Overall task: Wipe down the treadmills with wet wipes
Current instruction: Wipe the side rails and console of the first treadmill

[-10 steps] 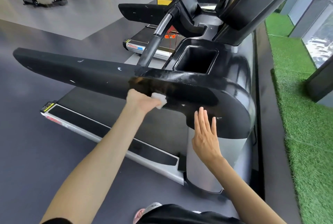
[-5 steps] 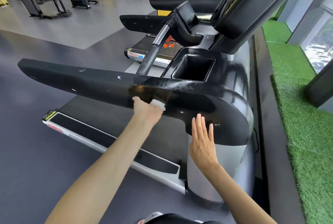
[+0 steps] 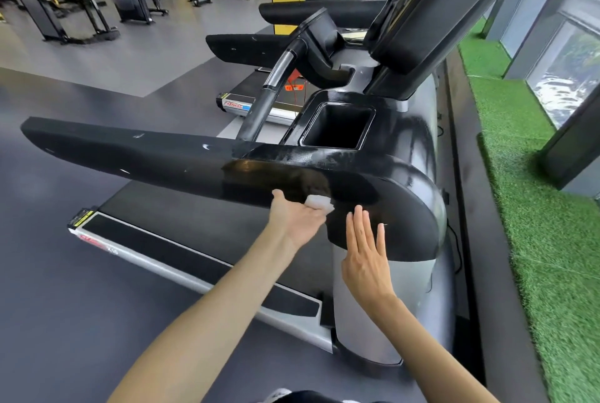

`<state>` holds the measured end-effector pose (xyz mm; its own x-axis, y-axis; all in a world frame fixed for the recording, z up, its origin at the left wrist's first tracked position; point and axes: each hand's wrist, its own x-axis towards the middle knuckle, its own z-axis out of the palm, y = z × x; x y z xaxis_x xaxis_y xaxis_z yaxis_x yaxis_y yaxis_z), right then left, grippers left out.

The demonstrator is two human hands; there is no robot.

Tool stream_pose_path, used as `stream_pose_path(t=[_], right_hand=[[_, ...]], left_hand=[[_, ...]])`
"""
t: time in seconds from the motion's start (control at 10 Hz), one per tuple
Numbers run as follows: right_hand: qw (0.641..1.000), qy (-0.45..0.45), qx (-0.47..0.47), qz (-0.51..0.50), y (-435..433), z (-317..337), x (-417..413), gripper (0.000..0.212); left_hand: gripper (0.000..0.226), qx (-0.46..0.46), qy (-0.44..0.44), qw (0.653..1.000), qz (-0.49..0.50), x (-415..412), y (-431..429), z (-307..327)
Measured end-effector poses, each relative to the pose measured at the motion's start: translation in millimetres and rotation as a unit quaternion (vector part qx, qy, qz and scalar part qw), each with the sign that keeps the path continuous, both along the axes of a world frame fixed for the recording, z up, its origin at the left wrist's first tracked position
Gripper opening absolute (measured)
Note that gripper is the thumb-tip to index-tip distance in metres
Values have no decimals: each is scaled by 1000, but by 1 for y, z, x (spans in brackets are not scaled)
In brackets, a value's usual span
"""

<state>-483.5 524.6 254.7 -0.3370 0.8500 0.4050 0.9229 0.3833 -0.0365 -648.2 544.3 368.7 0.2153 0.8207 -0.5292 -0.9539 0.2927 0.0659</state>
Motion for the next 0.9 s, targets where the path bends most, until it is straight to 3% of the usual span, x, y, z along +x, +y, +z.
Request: stream_pose_path(t=[0.1, 0.2, 0.3, 0.4, 0.5, 0.6, 0.7, 0.9], right_hand=[[1000, 10, 1, -9, 0, -1, 3, 72], [999, 24, 8, -24, -1, -2, 4, 72], [999, 21, 7, -23, -1, -3, 1, 72], [999, 20, 10, -27, -1, -3, 3, 72], [999, 19, 15, -27, -1, -2, 7, 74], [999, 26, 14, -28, -2, -2, 5, 71], [999, 26, 12, -30, -1, -2, 3, 70], [999, 16, 16, -31, 1, -5, 6, 72]], left_hand=[[76, -16, 0, 1000, -2, -17, -1, 5], [84, -41, -16, 997, 56, -25, 1, 2], [95, -7, -58, 997, -58, 3, -12, 2], [99, 5, 31, 999, -41, 5, -2, -3], [75, -25, -11, 999, 34, -14, 6, -7], [88, -30, 60, 998, -2, -7, 1, -13], [95, -4, 56, 998, -29, 1, -4, -9], [94, 13, 47, 999, 14, -8, -8, -15]])
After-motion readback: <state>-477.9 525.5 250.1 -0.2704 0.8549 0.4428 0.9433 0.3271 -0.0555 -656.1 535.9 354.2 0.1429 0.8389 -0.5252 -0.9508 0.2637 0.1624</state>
